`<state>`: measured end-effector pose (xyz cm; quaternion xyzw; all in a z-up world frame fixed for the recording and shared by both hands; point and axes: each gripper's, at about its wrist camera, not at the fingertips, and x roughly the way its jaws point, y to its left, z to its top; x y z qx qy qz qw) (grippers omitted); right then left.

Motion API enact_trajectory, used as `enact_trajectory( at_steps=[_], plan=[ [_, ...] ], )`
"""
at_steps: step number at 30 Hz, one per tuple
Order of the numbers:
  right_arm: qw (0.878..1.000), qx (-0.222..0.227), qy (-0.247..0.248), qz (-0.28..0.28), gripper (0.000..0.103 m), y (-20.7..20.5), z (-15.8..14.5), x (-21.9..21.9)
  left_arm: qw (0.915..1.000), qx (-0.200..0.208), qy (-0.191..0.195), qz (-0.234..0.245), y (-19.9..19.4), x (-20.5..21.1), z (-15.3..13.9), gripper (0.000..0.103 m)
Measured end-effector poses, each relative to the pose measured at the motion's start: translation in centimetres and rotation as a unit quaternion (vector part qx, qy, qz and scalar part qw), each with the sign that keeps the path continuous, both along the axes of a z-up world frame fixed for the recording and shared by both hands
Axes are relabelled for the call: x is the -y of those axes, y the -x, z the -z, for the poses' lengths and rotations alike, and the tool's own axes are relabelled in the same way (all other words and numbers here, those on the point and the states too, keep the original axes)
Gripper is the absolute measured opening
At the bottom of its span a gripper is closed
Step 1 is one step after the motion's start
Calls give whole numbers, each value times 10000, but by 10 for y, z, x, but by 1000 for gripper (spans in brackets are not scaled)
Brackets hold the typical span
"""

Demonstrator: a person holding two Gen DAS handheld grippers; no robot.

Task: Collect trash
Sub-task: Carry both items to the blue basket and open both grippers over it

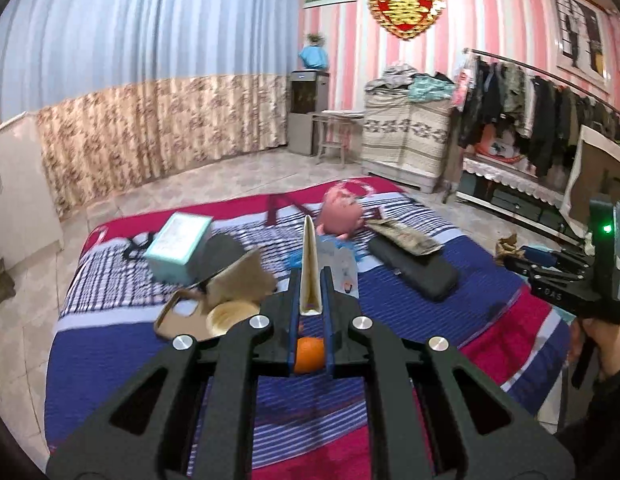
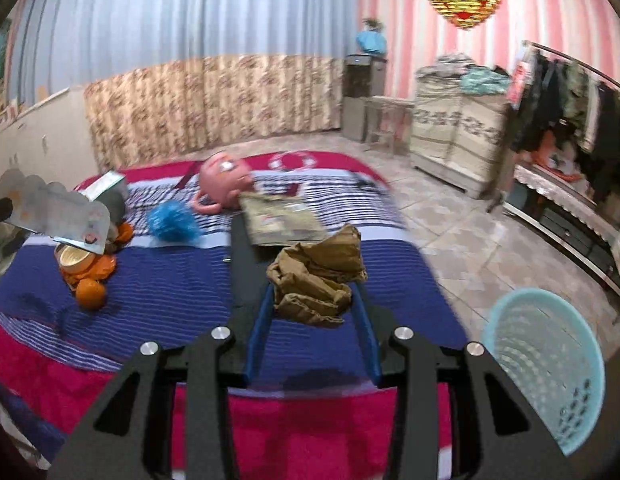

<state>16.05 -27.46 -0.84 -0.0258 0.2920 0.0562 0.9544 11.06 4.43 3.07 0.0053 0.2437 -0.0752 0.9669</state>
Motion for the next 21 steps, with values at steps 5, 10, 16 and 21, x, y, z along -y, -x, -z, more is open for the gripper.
enact_trajectory(
  at_steps=[5,10,16,21],
  plan=[
    [9985,211,-180,463,40,23,-7,52,9990,218,-218,327,-4,50,-15,8],
    [9953,329,-287,863,40,36,-6,92,9968,290,-240,700,-16,100,-20,8],
    [9885,440,-434,1383,40,44,-5,141,9933,224,-148,1125,-31,155,-16,8],
    [9800,441,-614,1838,40,47,-1,183,9888,261,-131,1461,-36,198,-13,8]
  ],
)
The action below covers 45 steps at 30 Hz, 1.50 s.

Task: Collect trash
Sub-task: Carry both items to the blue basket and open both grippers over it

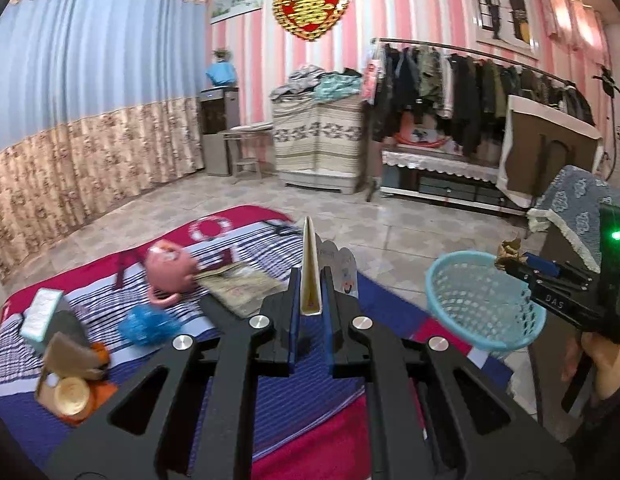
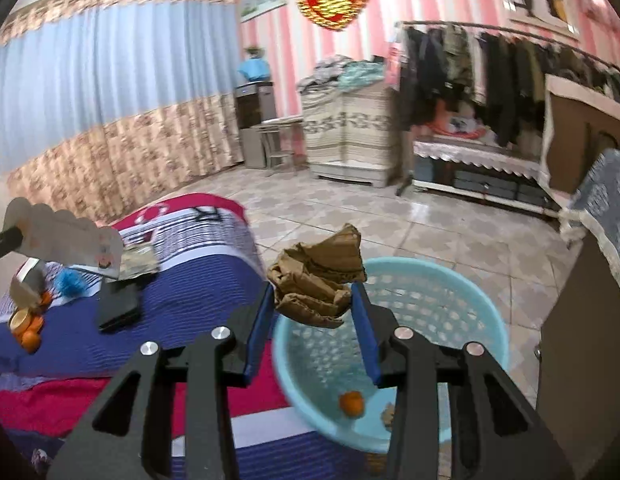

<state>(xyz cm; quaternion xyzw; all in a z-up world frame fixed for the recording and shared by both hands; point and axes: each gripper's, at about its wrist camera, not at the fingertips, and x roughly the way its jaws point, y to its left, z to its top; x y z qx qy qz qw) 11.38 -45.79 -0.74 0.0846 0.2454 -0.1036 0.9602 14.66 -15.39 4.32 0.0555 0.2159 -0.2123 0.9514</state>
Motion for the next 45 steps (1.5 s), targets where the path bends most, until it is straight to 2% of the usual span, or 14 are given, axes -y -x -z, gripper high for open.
enact_trajectory(
  at_steps=[10,23,31,40,45],
  plan=[
    [9987,-98,104,497,40,7,8,46,9988,-116,18,479,-11,62,11,8],
    [9948,-95,-364,947,40,14,26,95,9949,-288,-27,968,-26,119,28,8],
    [9936,-173,-507,991,40,11,37,103,9917,-300,6,1251,-28,163,39,8],
    [9922,-151,-583,1093,40,10,43,107,9917,-93,135,1278,-39,200,31,8],
    [9920,-193,-596,1100,40,9,45,108,9916,6,2,1296,-49,222,36,8]
  ],
)
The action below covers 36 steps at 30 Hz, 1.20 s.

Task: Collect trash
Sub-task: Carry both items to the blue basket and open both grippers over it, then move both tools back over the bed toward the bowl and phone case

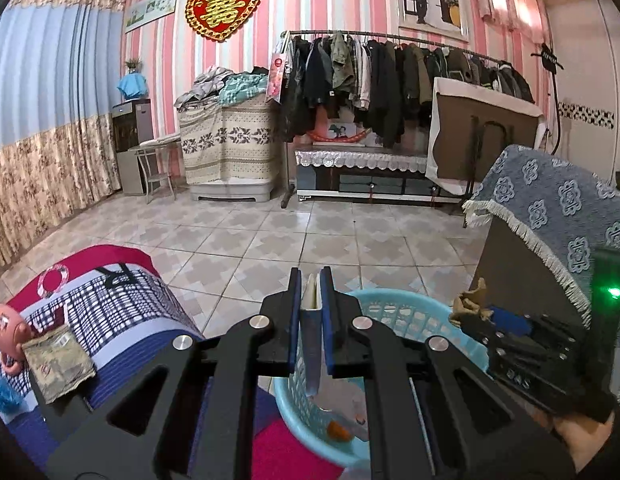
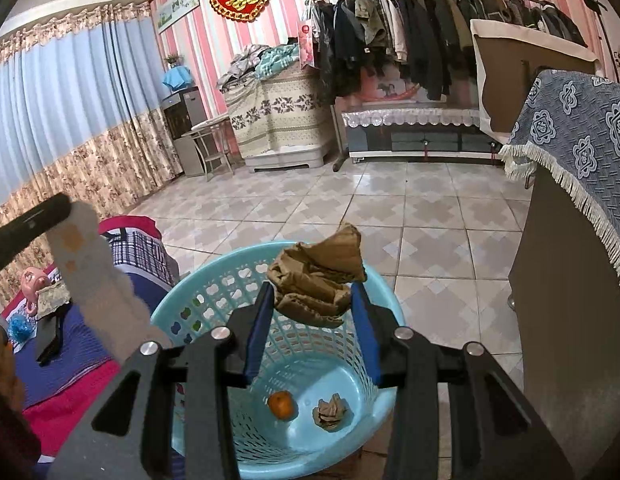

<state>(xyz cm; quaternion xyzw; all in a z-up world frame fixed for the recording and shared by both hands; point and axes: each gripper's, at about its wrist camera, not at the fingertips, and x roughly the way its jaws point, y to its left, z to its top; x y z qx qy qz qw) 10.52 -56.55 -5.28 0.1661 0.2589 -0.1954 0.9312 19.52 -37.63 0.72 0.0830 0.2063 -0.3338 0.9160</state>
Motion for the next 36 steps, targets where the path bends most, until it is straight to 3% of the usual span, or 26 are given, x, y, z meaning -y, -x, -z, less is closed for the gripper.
enact_trajectory(
  at_steps=[2,4,6,9,12,16,23,24,26,27,29,36],
  plan=[
    [10000,-18,15,-17,40,-2,0,-1,9999,-90,-58,3,-7,9,5,9],
    [10000,-51,22,-29,40,-5,1,-1,9998,-160,-104,-31,-14,13,9,16],
    [9999,-97,23,-29,40,-6,4,-1,9996,-200,-139,-148,-20,13,15,45],
    [9999,-111,14,-7,40,-7,4,1,9990,-243,-143,-359,-25,3,20,70],
    [10000,-83,26,-3,40,-8,3,0,9981,-322,-61,-524,-29,-16,22,86],
    [9998,-144,98,-78,40,-17,6,-10,9969,-366,-97,-691,-27,-42,24,94],
    [9994,-223,195,-200,43,-35,13,-26,9944,-522,-80,-914,-18,-95,24,96],
    [9994,-219,183,-207,46,-36,14,-28,9939,-499,-95,-977,-15,-102,24,97],
    [9996,-150,213,-132,70,-36,11,-30,9931,-502,-100,-1056,-11,-115,24,97],
    [9997,-82,238,-78,74,-35,10,-31,9923,-542,-81,-1113,-10,-125,25,97],
    [9997,-17,217,-86,74,-34,7,-31,9908,-581,-56,-1219,-8,-138,25,97],
    [9990,94,431,7,93,-30,-7,-47,9857,-538,-12,-1595,3,-183,20,97]
  ],
)
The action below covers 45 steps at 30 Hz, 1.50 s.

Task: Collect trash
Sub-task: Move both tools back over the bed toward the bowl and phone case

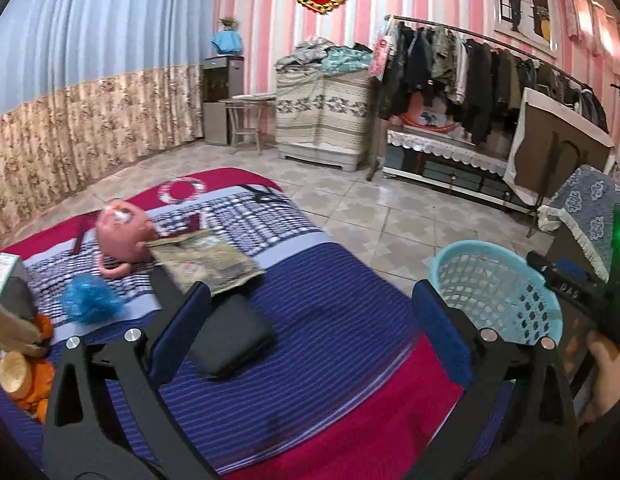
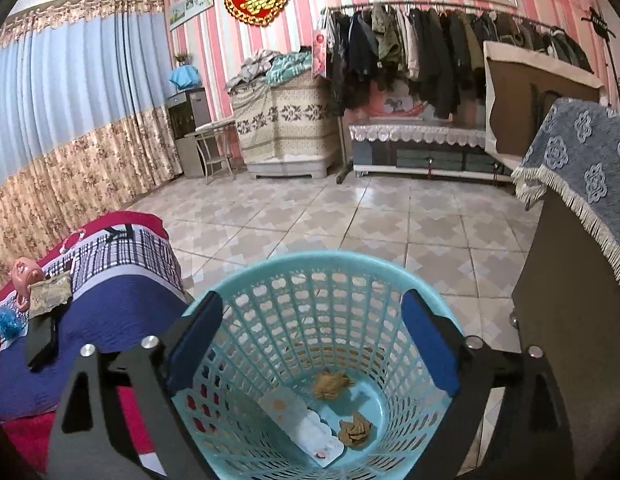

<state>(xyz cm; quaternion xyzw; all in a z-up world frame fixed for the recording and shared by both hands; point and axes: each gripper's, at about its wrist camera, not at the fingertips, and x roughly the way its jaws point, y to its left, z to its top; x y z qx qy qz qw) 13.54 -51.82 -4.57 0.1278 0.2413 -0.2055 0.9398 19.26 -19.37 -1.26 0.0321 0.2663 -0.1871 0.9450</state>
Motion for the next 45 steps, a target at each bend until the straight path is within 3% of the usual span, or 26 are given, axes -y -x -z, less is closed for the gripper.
enact_trajectory(
  at_steps=[10,17,32,40,45],
  plan=[
    [9990,86,175,-393,98,-7,-19,-50,9987,106,74,-485,17,-71,-13,97],
    [9946,70,378,-960,98,-12,-24,-105,9961,70,30,-875,31,-126,-13,97],
    [9780,-157,644,-1978,98,-18,-14,-209,9815,-299,68,-1892,62,-255,17,97],
    [9707,-373,613,-2293,98,-26,-4,-240,9731,-677,-24,-2202,58,-288,49,97],
    [9654,-499,588,-2490,98,-29,2,-258,9708,-731,39,-2282,44,-304,50,97]
  ],
)
